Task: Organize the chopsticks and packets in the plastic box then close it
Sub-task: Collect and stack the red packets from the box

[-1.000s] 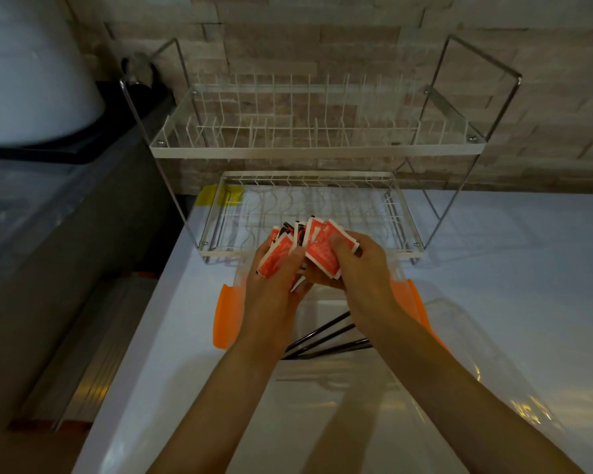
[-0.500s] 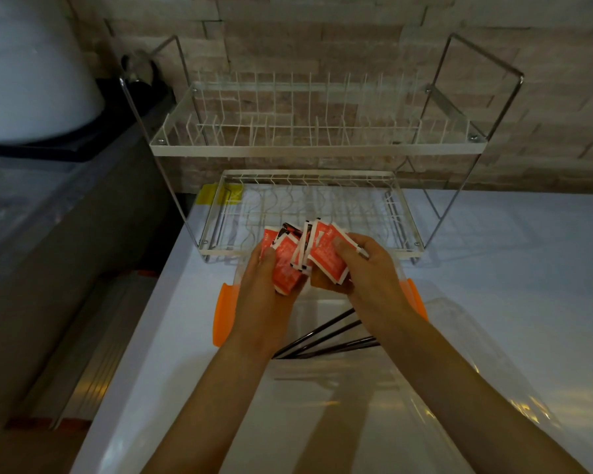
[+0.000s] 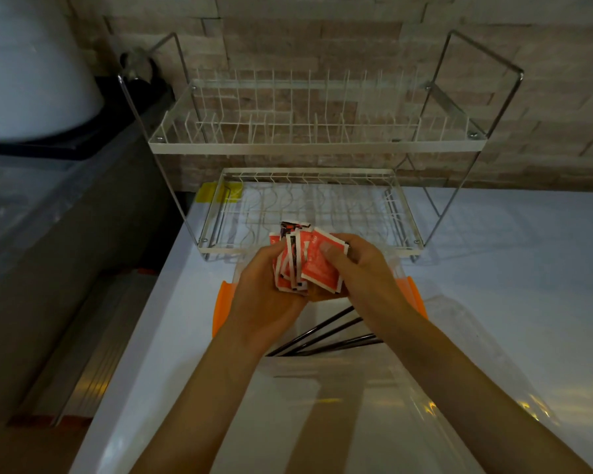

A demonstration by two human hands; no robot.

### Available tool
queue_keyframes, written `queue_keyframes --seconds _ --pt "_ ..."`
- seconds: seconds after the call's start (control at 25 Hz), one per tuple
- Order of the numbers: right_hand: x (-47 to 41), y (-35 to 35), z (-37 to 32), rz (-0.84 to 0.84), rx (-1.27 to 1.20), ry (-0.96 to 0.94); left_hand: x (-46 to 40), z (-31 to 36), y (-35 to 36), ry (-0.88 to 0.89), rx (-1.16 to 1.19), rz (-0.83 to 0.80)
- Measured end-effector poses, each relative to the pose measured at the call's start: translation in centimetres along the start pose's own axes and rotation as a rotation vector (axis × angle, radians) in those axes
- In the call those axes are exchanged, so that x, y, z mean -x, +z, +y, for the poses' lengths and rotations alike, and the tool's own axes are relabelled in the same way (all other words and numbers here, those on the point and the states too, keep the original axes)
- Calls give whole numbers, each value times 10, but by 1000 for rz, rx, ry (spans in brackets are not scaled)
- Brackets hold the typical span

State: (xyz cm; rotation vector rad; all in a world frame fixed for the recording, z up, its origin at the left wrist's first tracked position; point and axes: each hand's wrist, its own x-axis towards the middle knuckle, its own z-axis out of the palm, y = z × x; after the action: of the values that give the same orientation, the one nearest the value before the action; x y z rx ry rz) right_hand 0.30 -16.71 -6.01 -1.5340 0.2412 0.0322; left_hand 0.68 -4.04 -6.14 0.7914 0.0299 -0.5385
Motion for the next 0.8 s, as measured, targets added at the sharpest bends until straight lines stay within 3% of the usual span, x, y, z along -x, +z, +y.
queue_keyframes --seconds 0.12,0.4,0.64,0.8 --pt "-2 -5 -3 -32 90 -82 0 4 -1 -79 -117 -34" --pt "-2 -3 4 20 156 -207 0 -6 0 -40 -157 -14" --pt "-6 -11 -5 -110 382 -252 2 0 -2 -85 -283 -72" --pt "-7 -13 -12 -221 430 -222 0 -4 -2 -79 -230 -67"
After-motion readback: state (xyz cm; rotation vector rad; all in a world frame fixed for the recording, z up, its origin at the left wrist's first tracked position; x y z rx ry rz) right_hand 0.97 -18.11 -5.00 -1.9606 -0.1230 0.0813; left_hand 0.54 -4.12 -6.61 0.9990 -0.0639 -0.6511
